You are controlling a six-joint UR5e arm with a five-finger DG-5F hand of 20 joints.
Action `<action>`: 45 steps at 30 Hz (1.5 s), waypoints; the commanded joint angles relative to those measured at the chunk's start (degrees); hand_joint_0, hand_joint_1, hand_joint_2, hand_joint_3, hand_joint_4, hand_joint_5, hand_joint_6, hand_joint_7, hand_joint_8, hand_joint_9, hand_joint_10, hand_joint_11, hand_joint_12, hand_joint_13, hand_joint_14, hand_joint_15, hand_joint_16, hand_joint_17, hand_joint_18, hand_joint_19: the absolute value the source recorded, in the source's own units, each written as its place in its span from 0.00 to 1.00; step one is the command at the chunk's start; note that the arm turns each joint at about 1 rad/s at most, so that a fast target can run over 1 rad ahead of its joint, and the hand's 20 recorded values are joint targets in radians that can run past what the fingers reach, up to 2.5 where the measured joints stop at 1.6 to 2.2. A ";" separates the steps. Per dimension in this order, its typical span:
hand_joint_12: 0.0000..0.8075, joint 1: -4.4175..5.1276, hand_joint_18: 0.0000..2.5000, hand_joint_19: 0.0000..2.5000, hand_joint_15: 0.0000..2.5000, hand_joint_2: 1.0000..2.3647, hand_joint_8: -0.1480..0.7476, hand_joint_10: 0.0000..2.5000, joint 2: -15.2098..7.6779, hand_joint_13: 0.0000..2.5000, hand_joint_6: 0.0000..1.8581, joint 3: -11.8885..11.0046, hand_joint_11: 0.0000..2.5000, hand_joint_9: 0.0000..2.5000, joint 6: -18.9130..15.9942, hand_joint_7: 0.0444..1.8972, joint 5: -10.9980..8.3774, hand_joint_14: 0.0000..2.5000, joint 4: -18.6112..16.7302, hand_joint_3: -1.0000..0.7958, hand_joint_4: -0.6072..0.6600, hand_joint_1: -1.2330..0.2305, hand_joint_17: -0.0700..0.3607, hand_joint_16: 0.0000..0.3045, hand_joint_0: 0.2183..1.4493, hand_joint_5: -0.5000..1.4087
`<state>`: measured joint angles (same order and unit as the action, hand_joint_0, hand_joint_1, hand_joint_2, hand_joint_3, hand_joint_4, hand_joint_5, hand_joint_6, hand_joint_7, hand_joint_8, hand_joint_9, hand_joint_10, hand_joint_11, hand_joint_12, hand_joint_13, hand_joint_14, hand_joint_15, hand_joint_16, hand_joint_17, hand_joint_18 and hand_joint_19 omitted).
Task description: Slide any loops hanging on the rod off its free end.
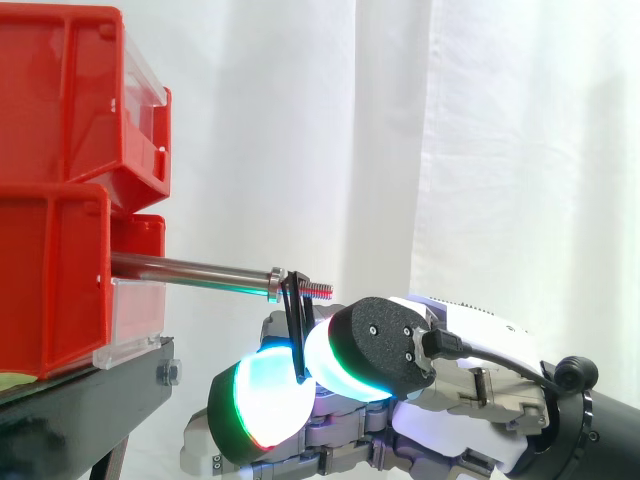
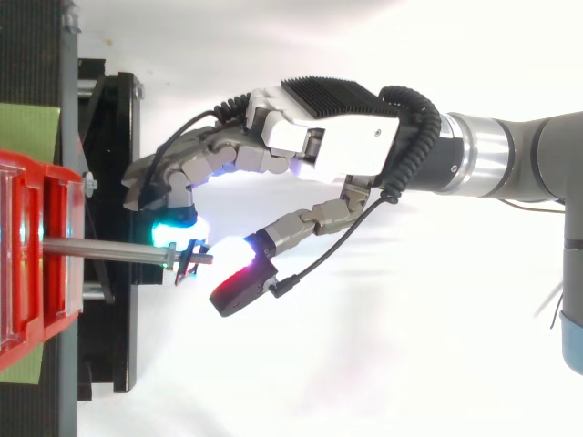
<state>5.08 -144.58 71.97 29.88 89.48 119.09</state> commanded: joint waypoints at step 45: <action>0.44 -0.25 0.28 0.03 0.00 0.02 0.54 0.00 0.00 0.24 0.46 -0.52 0.07 0.28 -0.26 0.56 0.00 0.00 -0.26 0.43 0.60 0.40 0.43 0.17 0.29 0.17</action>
<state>4.83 -144.58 71.48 29.63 89.47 118.83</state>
